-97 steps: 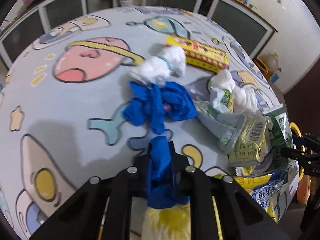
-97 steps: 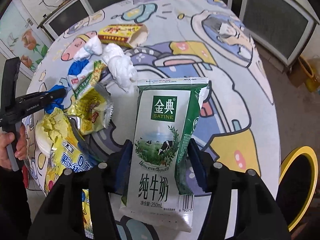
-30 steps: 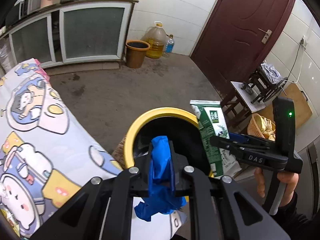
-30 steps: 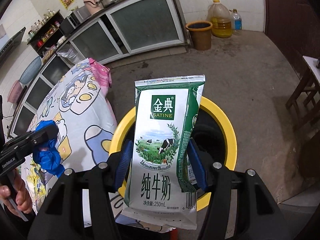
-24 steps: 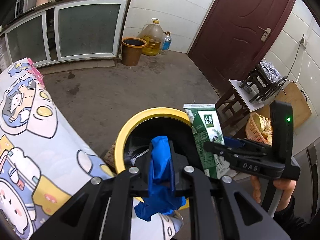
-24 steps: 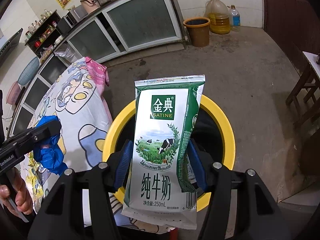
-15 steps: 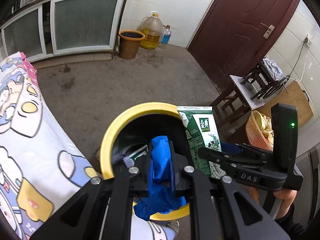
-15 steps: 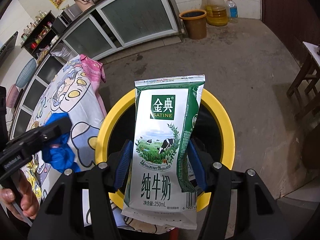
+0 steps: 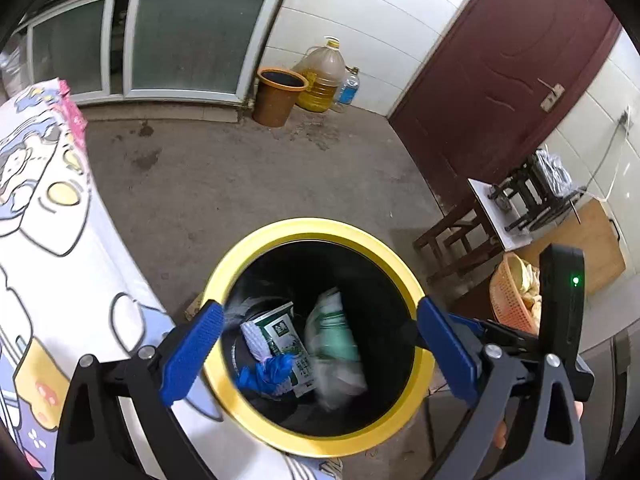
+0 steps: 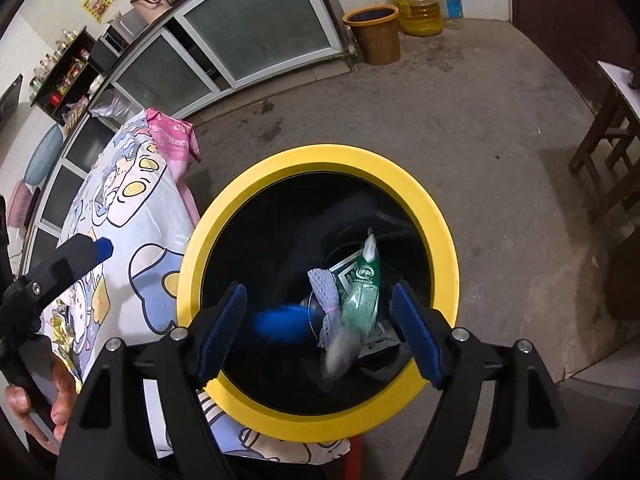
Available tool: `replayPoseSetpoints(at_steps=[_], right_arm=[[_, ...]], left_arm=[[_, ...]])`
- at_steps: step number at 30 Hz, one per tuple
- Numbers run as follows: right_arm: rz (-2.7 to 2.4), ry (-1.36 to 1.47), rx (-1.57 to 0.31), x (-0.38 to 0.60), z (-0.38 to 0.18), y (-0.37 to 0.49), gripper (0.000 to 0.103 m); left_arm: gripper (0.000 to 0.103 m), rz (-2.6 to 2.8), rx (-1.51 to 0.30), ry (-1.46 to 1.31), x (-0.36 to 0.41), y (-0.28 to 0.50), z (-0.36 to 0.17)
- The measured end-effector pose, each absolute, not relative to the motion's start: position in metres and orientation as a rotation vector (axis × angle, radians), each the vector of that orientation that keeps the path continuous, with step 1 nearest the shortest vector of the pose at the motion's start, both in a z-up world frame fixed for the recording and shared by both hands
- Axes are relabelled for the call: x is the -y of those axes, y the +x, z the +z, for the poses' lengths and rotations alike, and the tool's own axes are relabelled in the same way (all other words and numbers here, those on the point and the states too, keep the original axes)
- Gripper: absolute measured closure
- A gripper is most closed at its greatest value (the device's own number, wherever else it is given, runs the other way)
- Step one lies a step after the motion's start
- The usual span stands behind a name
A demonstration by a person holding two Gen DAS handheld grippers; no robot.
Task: Collect trash
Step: 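Open both tools to drop the glove and carton into the bin, then move both tools back over the remaining trash on the table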
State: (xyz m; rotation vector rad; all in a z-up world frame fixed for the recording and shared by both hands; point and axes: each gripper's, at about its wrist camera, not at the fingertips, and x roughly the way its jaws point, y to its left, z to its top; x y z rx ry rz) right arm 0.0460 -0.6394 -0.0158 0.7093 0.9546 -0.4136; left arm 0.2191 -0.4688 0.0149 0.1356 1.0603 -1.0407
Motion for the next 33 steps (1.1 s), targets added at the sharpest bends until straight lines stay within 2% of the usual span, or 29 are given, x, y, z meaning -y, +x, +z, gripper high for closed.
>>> replayPoseSetpoints(at_steps=[11, 15, 23, 29, 33], right_arm=[[-0.358, 0.705, -0.924, 0.614, 0.001, 0.046, 0.031], [-0.275, 0.661, -0.895, 0.588, 0.017, 0.056, 0.031], [-0.023, 0.551, -0.879, 0.512, 0.044, 0.098, 0.031], [0.232, 0.427, -0.887, 0.425, 0.058, 0.131, 0.031], [0.353, 0.34, -0.894, 0.368, 0.056, 0.148, 0.031]], left_arm=[[0.009, -0.931, -0.967, 0.109, 0.384, 0.249, 0.051], [0.008, -0.884, -0.899, 0.115, 0.321, 0.256, 0.075], [0.008, -0.698, -0.802, 0.122, 0.144, 0.259, 0.108], [0.008, -0.539, -0.776, 0.127, 0.03, 0.253, 0.11], [0.008, -0.461, -0.799, 0.086, -0.025, 0.247, 0.09]])
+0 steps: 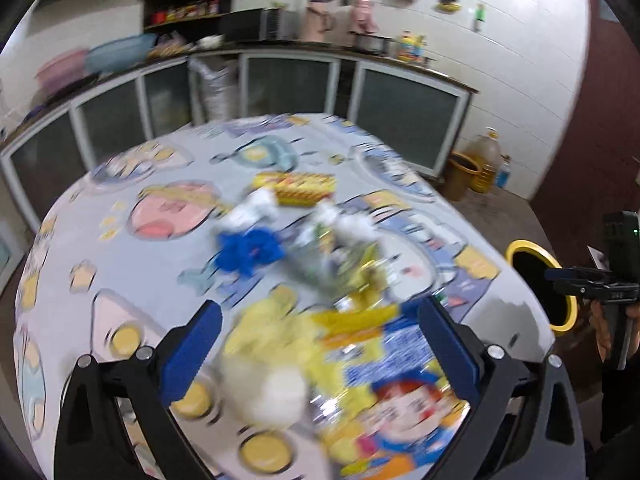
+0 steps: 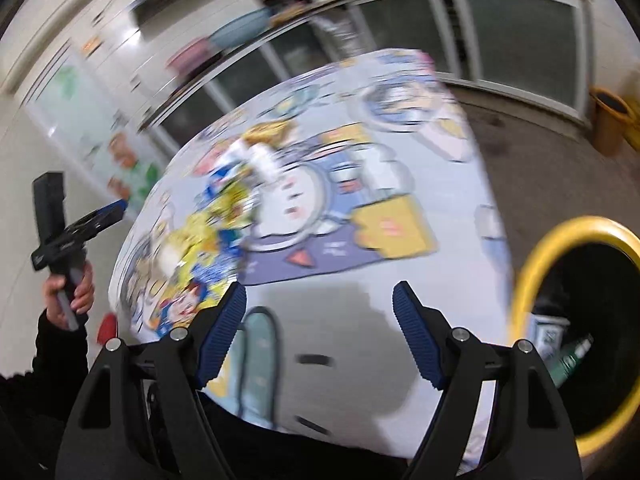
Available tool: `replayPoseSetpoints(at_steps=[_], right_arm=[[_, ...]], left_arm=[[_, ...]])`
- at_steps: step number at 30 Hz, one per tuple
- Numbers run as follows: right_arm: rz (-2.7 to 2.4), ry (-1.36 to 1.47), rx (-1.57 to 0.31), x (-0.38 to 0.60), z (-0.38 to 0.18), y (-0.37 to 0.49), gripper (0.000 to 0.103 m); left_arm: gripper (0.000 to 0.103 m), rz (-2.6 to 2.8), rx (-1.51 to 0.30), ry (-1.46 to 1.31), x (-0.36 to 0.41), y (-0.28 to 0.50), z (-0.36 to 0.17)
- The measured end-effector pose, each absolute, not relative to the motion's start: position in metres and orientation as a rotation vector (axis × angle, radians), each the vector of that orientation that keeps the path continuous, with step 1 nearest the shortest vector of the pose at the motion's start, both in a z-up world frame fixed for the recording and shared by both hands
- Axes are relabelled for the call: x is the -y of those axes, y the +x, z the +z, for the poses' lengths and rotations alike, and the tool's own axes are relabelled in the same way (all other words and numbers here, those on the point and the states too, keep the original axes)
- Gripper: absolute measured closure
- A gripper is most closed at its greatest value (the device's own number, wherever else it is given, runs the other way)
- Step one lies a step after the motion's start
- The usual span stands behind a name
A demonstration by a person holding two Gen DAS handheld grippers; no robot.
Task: Collect trash
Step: 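Move both tools back over the remaining trash on the table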
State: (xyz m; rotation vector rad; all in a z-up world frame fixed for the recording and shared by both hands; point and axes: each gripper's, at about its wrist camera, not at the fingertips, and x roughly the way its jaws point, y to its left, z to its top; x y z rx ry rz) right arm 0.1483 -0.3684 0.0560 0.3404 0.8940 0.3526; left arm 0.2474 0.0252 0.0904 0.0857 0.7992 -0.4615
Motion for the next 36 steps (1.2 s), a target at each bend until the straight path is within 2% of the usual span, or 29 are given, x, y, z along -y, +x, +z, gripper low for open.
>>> replayPoseSetpoints(at_steps=[11, 36], right_arm=[[0.498, 0.227, -0.956, 0.281, 0.036, 0.188, 0.031], [0.552, 0.102, -0.993, 0.224, 0.01, 0.234, 0.033]], left_arm=[[0.008, -0.415, -0.857, 0.085, -0.067, 0.242, 0.042], [0.008, -0.513, -0.981, 0.002, -0.029, 0.297, 0.001]])
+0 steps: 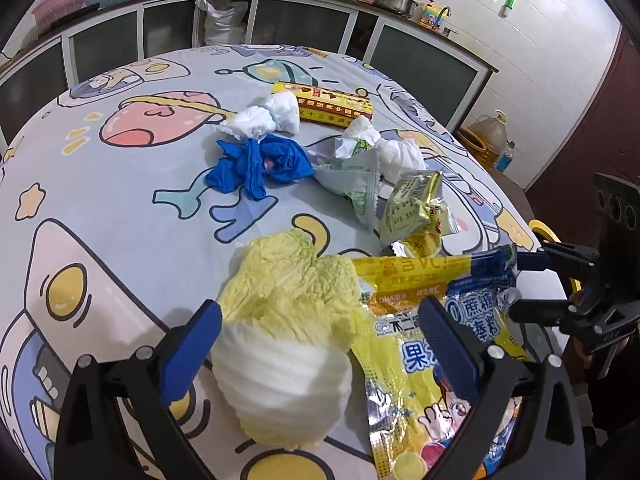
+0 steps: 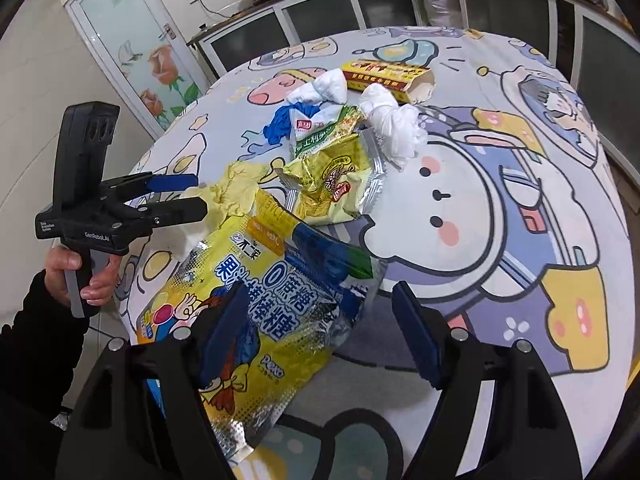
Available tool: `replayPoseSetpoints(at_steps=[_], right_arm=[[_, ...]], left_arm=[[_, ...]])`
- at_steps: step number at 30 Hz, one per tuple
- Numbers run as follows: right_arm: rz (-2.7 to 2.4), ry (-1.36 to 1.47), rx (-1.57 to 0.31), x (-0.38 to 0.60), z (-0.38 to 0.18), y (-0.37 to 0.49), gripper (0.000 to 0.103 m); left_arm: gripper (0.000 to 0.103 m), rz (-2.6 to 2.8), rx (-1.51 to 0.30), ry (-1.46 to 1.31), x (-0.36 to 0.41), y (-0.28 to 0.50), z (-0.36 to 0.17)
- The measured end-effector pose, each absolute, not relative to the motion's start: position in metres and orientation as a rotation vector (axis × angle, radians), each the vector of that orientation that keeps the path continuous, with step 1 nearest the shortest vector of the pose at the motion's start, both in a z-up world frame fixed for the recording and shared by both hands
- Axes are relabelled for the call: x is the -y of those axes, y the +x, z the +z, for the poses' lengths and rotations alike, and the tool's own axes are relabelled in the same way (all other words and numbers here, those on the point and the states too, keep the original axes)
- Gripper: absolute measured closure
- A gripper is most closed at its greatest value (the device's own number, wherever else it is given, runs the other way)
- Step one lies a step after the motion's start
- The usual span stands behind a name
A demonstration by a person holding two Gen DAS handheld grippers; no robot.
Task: Collect trash
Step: 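Move both tools back over the remaining trash on the table, then grasp the yellow wrapper with left tool while right tool grasps the snack bag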
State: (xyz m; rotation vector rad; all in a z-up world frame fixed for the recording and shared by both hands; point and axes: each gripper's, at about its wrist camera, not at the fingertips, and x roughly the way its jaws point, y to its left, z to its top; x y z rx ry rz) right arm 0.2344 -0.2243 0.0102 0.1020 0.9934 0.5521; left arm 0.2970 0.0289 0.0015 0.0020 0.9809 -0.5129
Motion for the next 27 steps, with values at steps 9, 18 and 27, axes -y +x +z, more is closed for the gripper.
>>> replayPoseSetpoints(at_steps=[9, 18, 27], right_arm=[[0.56, 0.075, -1.027, 0.213, 0.001, 0.239, 0.06], [0.53, 0.103, -1.013, 0.22, 0.005, 0.238, 0.087], [0.556, 0.148, -0.949, 0.226, 0.026, 0.225, 0.096]], left_arm=[[0.028, -0.495, -0.994, 0.06, -0.017, 0.304, -0.006], [0.089, -0.443, -1.014, 0.053, -0.02, 0.313, -0.011], [0.103, -0.463, -0.979, -0.058, -0.04, 0.302, 0.01]])
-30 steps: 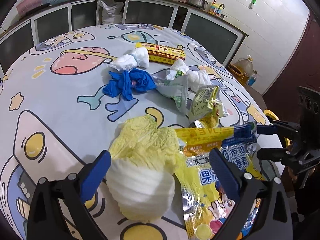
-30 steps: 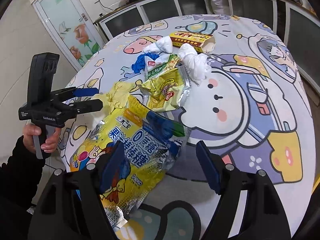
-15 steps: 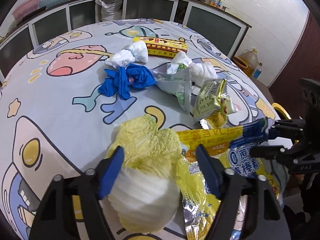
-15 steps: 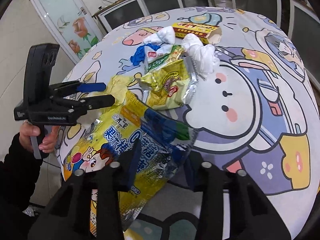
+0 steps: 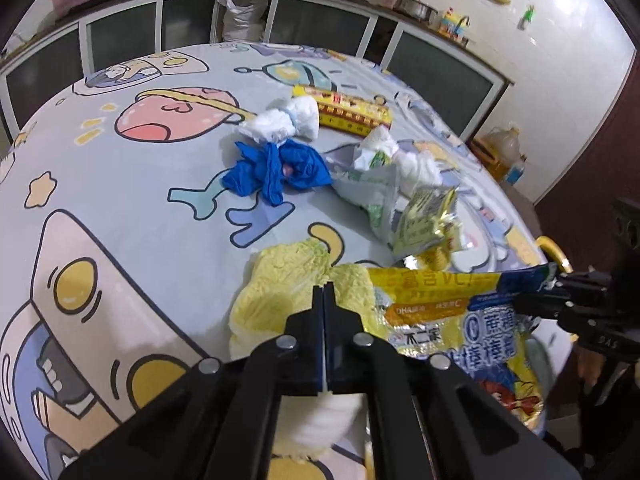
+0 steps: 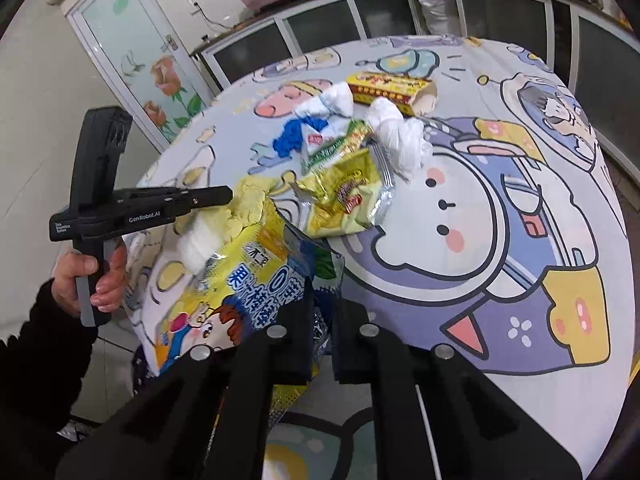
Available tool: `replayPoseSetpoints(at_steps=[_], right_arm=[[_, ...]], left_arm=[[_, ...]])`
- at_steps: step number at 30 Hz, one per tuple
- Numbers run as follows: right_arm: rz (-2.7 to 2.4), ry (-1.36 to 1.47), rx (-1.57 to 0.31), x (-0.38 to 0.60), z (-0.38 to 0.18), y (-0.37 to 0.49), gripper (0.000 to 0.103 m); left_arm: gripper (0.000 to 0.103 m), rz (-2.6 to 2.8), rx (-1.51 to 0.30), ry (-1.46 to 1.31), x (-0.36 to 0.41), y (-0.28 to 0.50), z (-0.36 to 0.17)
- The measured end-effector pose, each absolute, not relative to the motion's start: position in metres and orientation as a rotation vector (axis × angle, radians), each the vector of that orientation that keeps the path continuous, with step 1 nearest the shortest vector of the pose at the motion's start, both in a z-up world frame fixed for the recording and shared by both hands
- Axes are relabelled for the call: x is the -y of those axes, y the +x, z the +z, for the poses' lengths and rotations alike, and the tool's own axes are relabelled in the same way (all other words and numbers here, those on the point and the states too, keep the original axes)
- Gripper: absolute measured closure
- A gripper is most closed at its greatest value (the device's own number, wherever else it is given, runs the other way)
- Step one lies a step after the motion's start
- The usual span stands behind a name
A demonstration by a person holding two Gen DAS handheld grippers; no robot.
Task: Collect trash
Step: 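Grasp the yellow wrapper with left tool while right tool grasps the snack bag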
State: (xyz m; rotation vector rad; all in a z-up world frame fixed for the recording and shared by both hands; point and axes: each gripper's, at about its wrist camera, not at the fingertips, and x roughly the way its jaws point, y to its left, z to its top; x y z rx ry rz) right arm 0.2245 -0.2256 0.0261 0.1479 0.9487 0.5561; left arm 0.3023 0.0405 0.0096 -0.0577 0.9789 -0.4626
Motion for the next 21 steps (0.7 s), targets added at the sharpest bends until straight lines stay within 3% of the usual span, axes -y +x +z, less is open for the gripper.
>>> replayPoseSetpoints(at_steps=[11, 17, 18, 21], right_arm=[[0.562, 0.16, -0.847, 0.235, 0.064, 0.203, 0.097], [0.556, 0.151, -0.857, 0.24, 0.063, 0.196, 0.097], [0.559, 0.155, -0.861, 0.242, 0.062, 0.195, 0.097], [0.549, 0.178, -0.863, 0.251, 0.059, 0.192, 0.097]], left_arm=[[0.103, -0.474, -0.862, -0.089, -0.063, 0.274, 0.062], [0.1, -0.522, -1.0, -0.019, -0.053, 0.269, 0.042], [0.094, -0.511, -1.014, -0.002, -0.052, 0.269, 0.037], [0.062, -0.507, -1.07, 0.006, -0.048, 0.272, 0.021]])
